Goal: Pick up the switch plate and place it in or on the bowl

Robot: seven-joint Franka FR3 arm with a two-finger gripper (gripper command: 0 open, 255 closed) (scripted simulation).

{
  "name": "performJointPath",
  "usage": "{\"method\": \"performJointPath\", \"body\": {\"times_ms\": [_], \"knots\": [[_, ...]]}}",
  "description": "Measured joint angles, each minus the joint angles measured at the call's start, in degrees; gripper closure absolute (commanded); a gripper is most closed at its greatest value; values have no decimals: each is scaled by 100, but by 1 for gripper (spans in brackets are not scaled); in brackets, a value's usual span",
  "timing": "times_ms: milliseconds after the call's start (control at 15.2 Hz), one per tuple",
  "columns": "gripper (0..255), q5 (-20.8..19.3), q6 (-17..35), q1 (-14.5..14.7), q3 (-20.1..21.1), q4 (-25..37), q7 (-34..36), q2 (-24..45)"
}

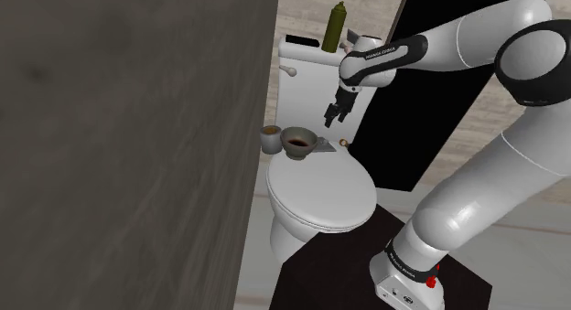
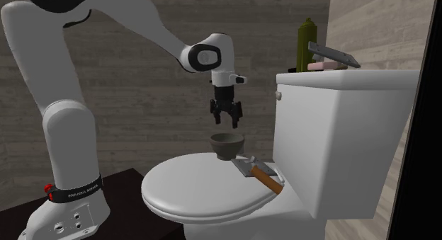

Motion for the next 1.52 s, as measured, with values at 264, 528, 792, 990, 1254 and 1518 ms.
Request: {"method": "performJointPath", "body": {"times_ms": [264,528,792,990,1254,1518], "knots": [[0,309,313,-73,-201,400,-416,821],[0,726,599,-213,-291,875,-851,1721],[0,1125,796,-428,-258,1389,-1220,2561],[0,1251,962,-499,-220,1420,-1338,2784],[0,1381,1190,-544,-156,1391,-1428,2998],[0,1411,1233,-556,-140,1403,-1446,3055]]}}
